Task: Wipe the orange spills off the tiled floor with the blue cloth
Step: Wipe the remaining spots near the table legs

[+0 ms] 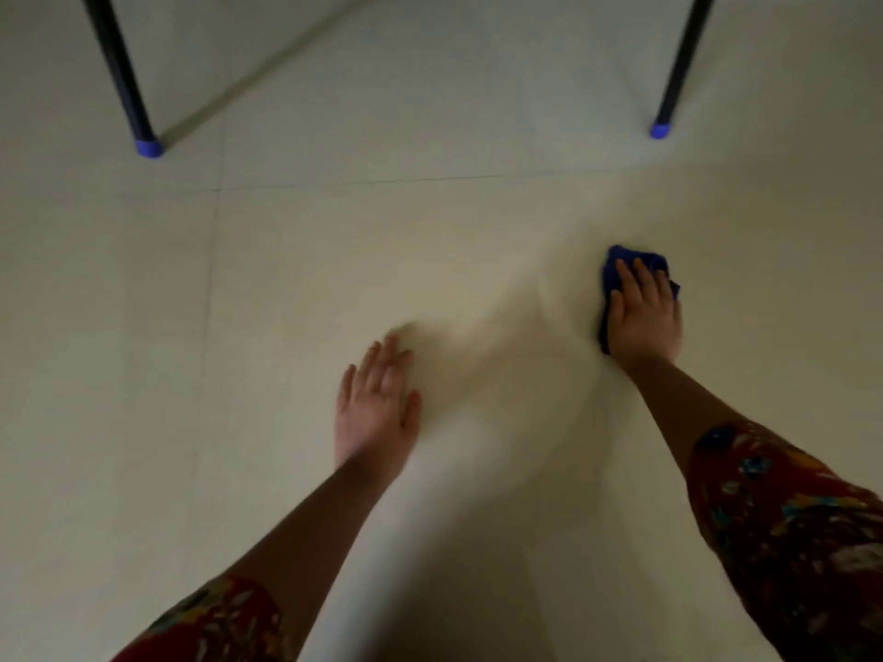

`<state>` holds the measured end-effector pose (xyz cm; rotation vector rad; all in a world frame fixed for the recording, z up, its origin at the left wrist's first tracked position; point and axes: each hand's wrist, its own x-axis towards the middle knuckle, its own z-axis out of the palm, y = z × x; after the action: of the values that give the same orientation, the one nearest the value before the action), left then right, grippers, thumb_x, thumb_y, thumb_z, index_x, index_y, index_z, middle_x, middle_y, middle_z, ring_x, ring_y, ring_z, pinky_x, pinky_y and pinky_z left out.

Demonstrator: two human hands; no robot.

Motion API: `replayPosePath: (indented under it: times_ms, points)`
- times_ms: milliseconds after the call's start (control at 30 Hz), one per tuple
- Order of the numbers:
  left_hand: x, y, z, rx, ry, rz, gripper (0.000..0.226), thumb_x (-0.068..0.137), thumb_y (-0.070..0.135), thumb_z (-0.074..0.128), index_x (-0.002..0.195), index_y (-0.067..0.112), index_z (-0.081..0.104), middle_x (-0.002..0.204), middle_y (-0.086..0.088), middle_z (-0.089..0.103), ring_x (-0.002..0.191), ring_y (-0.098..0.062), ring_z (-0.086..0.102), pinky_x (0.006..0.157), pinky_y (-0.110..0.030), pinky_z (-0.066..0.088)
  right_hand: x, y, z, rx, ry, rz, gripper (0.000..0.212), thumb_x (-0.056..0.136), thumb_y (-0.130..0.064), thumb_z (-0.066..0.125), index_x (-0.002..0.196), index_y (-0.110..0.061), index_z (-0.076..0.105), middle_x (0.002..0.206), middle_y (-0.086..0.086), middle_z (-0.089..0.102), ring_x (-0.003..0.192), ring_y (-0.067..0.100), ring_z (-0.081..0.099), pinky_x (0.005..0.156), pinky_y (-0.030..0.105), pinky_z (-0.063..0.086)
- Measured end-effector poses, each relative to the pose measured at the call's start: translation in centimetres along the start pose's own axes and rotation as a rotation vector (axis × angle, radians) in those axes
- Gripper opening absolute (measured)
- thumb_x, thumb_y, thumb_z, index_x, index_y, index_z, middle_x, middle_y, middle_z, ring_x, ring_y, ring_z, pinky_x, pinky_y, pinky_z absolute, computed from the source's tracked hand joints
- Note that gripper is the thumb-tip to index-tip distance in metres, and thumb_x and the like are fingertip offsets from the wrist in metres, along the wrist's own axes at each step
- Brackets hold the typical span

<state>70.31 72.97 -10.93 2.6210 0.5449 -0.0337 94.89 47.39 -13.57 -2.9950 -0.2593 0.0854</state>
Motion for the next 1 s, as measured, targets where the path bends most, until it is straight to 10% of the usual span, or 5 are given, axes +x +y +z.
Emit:
replayPosePath:
  times_ms: [133,367,833,1000]
  points:
    - [-1.3,5.9,2.8,-0.010,-0.165,0.193,0.065,0.092,0.042,0.045,0.151,0.031,0.020,0.161,0.010,0.004,0.148,-0.011,0.007,0.119,-0.031,0.008,-1.1,-0.6,-0.1,0.061,0.035,0.095,0.057,0.096,-0.038,0.021,0.149,-0.023,0.034,0.157,0.004,0.030,0.146,0.027,0.021,0.119,0.044,0.012]
    - [-0.3,11.1,5.6,0.167,-0.288,0.226,0.080,0.090,0.056,0.045,0.153,0.031,0.003,0.161,0.006,-0.008,0.148,-0.015,-0.009,0.120,-0.035,0.003,-6.2,-1.8,0.3,0.065,-0.040,-0.478,0.049,0.099,-0.042,0.026,0.146,-0.034,0.039,0.154,-0.009,0.036,0.144,0.016,0.026,0.116,0.038,0.021]
    - [-4.8,16.4,7.9,0.145,-0.369,0.404,0.079,0.082,0.064,0.025,0.153,0.032,0.006,0.159,0.011,-0.010,0.149,-0.016,-0.002,0.119,-0.038,0.009,-9.7,18.4,-2.6,0.109,0.070,0.420,0.050,0.103,-0.040,0.024,0.152,-0.032,0.022,0.161,-0.005,0.018,0.149,0.020,0.010,0.121,0.039,0.009]
    - [-9.8,11.8,7.2,-0.056,-0.124,0.187,0.067,0.089,0.048,0.039,0.150,0.024,0.029,0.158,0.004,0.024,0.144,-0.017,0.024,0.114,-0.040,0.022,-17.5,6.5,-0.3,0.127,0.053,-0.197,0.047,0.097,-0.031,0.036,0.141,-0.018,0.048,0.148,0.009,0.045,0.140,0.031,0.034,0.118,0.043,0.020]
